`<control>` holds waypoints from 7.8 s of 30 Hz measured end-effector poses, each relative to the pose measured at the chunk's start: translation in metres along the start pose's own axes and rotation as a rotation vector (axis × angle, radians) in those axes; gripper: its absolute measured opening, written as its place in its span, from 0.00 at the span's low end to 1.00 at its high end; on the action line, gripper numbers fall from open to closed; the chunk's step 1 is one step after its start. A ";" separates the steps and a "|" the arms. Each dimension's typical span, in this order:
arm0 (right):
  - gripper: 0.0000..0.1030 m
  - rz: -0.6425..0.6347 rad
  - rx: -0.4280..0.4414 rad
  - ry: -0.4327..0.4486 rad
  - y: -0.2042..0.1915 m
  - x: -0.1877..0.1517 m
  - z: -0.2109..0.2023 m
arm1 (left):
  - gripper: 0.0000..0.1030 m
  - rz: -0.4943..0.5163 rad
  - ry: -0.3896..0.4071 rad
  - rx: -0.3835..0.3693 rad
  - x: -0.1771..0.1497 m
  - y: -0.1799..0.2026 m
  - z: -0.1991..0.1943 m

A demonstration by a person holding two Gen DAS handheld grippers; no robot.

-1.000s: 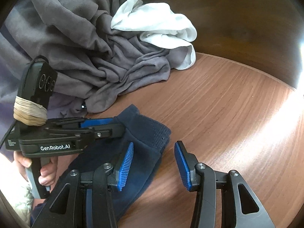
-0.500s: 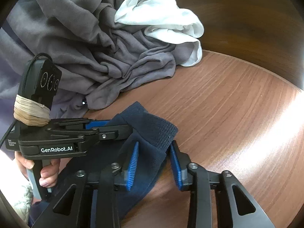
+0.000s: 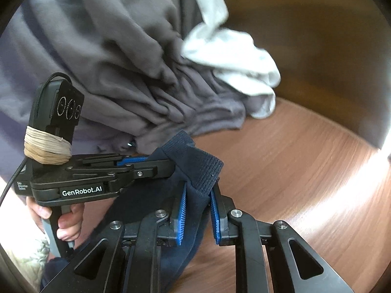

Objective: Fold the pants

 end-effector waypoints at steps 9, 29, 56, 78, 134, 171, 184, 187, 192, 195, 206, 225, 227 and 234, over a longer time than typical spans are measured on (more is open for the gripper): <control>0.18 -0.079 0.042 0.093 -0.044 0.007 -0.054 | 0.19 0.053 0.115 0.026 -0.008 0.024 -0.075; 0.17 -0.302 0.078 0.216 -0.174 -0.034 -0.150 | 0.19 0.087 0.290 0.050 -0.098 0.044 -0.220; 0.17 -0.618 0.150 0.046 -0.304 -0.157 -0.144 | 0.19 -0.067 0.193 0.118 -0.266 0.008 -0.284; 0.22 -0.785 0.378 -0.267 -0.328 -0.240 -0.135 | 0.19 -0.265 0.016 0.403 -0.363 0.023 -0.305; 0.75 -0.465 0.168 -0.079 -0.179 -0.105 -0.132 | 0.70 -0.909 0.385 0.652 -0.379 0.096 -0.276; 0.75 -0.380 0.166 -0.303 -0.142 -0.133 -0.019 | 0.69 -1.046 0.381 0.647 -0.399 0.031 -0.216; 0.32 -0.415 0.208 -0.331 -0.157 -0.135 -0.027 | 0.39 -1.143 0.486 0.532 -0.402 0.028 -0.221; 0.27 -0.434 0.221 -0.314 -0.160 -0.132 -0.037 | 0.37 -1.130 0.487 0.548 -0.397 0.033 -0.223; 0.26 -0.431 0.242 -0.290 -0.159 -0.124 -0.051 | 0.36 -1.094 0.484 0.574 -0.386 0.044 -0.227; 0.25 -0.442 0.260 -0.264 -0.160 -0.119 -0.062 | 0.35 -1.073 0.487 0.592 -0.379 0.054 -0.231; 0.25 -0.479 0.332 -0.196 -0.155 -0.110 -0.110 | 0.35 -1.018 0.508 0.677 -0.363 0.117 -0.254; 0.24 -0.585 0.514 -0.076 -0.193 -0.123 -0.204 | 0.35 -0.944 0.649 0.856 -0.384 0.211 -0.349; 0.24 -0.595 0.533 -0.063 -0.204 -0.129 -0.211 | 0.35 -0.936 0.661 0.872 -0.392 0.216 -0.360; 0.24 -0.608 0.564 -0.016 -0.251 -0.160 -0.237 | 0.35 -0.901 0.689 0.879 -0.434 0.221 -0.413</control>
Point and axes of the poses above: each gripper's, at about its wrist camera, not at the fingertips, and z roughly the way its jaws point, y to its right, x to its top, the point moved 1 cm from there along z, roughly the way its jaws point
